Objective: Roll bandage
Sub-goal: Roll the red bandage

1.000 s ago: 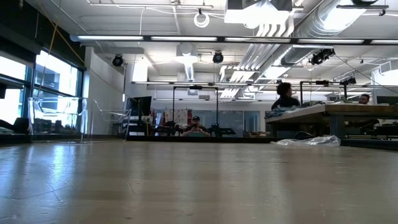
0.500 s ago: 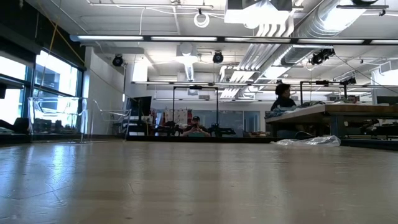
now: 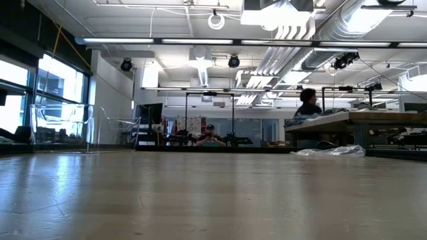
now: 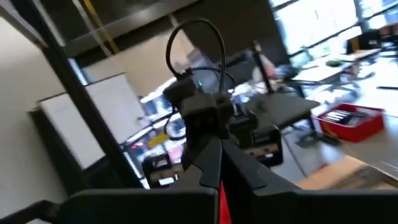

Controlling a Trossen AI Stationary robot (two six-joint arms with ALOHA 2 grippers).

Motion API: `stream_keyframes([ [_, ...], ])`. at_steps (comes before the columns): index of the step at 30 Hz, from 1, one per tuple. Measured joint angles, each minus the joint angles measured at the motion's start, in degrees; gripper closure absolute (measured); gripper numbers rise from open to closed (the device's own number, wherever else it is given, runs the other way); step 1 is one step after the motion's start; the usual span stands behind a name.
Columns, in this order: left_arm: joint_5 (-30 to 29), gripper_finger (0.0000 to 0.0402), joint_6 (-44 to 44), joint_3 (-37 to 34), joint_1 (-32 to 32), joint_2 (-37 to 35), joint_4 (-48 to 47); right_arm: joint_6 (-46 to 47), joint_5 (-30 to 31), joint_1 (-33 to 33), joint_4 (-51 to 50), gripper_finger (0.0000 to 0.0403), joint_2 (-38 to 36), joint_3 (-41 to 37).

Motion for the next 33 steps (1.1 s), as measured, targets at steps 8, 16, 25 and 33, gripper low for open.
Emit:
stream_keyframes([
  [8, 0.1, 0.0387, 12.2, 0.0, -0.1, 0.2, -7.9, 8.5, -19.2, -7.3, -2.3, 0.0322, 3.0, 0.0],
  [16, -0.3, 0.0387, 11.2, 0.0, -0.1, 0.7, -13.7, 6.9, -20.5, -9.0, -13.2, 0.0278, 5.2, 0.0],
  [25, -0.2, 0.0387, 11.2, 0.0, 0.4, 1.0, -13.7, 5.9, -25.0, -10.3, -13.3, 0.0281, 6.9, 0.0],
  [33, -0.3, 0.0387, 11.3, 0.0, 0.7, 1.1, -14.1, 6.6, -20.8, -10.6, -16.5, 0.0297, 7.8, 0.0],
])
